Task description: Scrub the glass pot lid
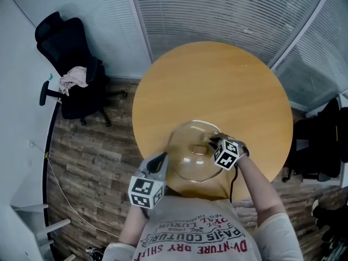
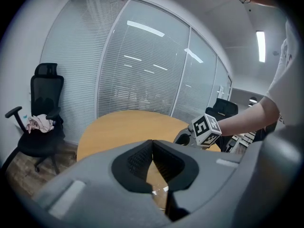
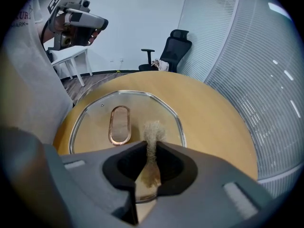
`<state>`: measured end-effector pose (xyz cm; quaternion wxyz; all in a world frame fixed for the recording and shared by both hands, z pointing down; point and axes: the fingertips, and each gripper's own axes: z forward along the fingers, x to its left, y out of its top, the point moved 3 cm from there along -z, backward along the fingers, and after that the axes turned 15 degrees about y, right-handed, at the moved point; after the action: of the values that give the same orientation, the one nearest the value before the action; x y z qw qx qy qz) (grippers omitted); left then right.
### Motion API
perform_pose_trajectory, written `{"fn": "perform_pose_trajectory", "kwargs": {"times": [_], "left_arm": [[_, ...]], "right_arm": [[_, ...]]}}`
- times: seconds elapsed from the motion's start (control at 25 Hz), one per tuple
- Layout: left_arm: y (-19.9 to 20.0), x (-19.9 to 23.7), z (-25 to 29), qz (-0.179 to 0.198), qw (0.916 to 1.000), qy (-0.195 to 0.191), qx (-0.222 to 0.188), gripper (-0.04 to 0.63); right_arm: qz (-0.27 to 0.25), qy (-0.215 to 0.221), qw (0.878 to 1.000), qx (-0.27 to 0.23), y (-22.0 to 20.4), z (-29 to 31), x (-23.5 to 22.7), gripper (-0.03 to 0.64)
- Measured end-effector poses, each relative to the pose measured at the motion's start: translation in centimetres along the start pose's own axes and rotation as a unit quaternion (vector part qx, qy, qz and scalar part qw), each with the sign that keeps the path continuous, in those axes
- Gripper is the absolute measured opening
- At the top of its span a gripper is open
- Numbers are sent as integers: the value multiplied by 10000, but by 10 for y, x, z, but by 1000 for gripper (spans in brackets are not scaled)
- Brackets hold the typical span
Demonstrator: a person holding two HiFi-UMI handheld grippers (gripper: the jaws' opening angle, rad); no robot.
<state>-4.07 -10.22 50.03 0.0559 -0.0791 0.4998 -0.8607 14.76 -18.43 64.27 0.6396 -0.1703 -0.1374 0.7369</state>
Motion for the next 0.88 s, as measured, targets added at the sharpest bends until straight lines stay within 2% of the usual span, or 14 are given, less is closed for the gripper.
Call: {"fn": "perform_pose_trajectory", "kwargs": {"times": [0.16,0.4,0.6,0.88], "left_arm": [[1,10,8,-20,9999,84,80,8],[-1,24,17,-102,9997,175,159,8],[1,31,22,-162,9996,178,152,8],[2,23,24,-136,9998,46,128,8]], "right_arm": [[-413,246,9987,156,15,13,-10,58],[-804,838,9927,340,29,29,-9,58],[-897,872,9914,378,29,30,-9,58],[-704,705,9945,322,18,26,-6,58]]}}
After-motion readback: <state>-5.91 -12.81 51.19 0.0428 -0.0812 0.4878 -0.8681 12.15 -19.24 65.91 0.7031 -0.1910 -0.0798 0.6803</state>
